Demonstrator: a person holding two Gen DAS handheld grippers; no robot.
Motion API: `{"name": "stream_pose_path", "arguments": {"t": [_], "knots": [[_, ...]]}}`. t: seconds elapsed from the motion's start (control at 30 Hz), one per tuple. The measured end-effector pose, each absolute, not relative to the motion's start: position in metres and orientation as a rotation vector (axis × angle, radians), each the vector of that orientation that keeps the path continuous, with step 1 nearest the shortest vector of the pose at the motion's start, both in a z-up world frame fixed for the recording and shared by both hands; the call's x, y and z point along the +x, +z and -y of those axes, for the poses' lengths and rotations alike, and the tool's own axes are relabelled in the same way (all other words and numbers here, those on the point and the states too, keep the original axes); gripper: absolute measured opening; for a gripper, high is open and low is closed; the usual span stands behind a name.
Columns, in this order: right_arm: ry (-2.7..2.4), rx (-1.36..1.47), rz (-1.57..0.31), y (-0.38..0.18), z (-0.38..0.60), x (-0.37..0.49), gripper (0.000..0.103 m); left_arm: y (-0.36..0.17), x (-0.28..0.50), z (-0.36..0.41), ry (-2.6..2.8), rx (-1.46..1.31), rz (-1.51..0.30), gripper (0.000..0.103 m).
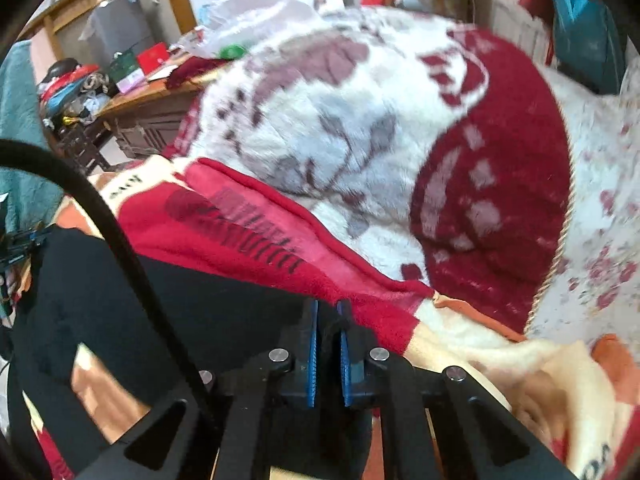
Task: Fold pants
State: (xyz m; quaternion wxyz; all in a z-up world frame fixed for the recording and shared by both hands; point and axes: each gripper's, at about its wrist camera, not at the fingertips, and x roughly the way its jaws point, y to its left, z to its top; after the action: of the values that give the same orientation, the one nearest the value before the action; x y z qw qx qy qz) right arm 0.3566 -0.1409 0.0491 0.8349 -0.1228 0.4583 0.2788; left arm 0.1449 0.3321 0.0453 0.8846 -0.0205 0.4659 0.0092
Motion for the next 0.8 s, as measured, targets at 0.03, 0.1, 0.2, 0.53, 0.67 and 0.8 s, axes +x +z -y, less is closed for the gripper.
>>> {"name": "stream_pose_path", "arguments": {"t": [0.03,0.1,0.2,0.53,0.67,0.8], "knots": [[0.593,-0.266,-0.954,0.056,0.142,0.35,0.008,0.049,0.142,-0.332,0.023,-0.048,-0.958,0.011],[0.606,-0.263,-0.924,0.069,0.145,0.337,0.007,0.06,0.134,-0.333,0.022,-0.074,-0.924,0.011],[0.611,-0.25,-0.877,0.091,0.158,0.315,0.007,0.077,0.122,-0.333,0.008,-0.093,-0.882,0.01],[0.634,-0.183,-0.775,0.135,0.191,0.225,0.007,0.121,0.049,-0.308,-0.076,-0.07,-0.774,0.01],[0.635,-0.172,-0.786,0.132,0.211,0.18,0.007,0.122,0.01,-0.304,-0.088,-0.076,-0.758,0.01],[0.614,-0.168,-0.858,0.11,0.236,0.143,0.007,0.105,-0.029,-0.296,-0.1,-0.066,-0.787,0.01]]}}
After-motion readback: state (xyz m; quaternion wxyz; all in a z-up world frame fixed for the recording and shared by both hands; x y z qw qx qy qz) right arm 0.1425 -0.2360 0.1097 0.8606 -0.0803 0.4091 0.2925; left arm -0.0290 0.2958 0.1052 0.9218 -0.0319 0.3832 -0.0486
